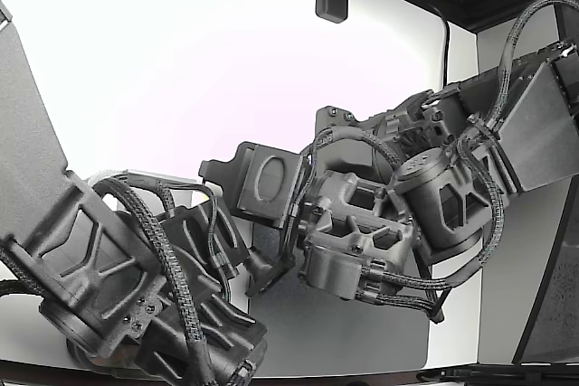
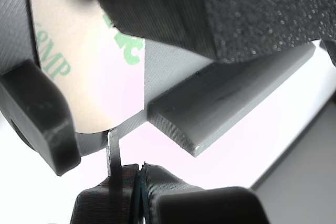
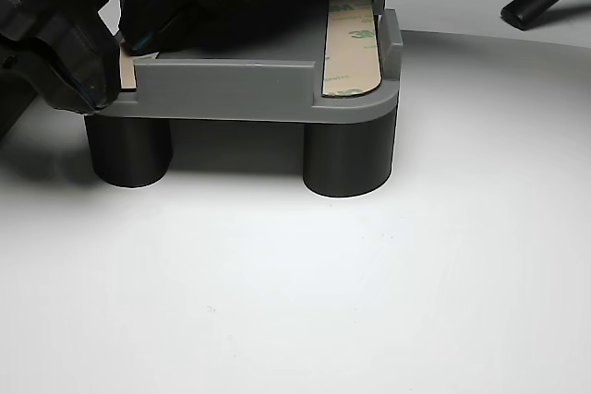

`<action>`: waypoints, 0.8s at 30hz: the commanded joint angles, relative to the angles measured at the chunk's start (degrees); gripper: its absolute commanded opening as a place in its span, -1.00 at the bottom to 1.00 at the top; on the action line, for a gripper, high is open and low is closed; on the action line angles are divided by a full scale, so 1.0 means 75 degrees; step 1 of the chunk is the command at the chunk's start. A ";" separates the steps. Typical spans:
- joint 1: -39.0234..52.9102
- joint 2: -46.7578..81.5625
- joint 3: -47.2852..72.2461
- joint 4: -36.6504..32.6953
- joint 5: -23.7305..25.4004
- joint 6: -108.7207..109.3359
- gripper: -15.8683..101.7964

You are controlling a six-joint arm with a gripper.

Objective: Peel off protective film from adhesive tape.

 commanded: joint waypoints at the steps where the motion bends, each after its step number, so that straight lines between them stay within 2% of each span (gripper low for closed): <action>1: -0.0047 0.0117 -0.0246 -0.0012 0.0035 0.0012 -0.91; 24: -0.0047 0.0070 -0.0328 0.0059 0.0023 0.0035 -0.91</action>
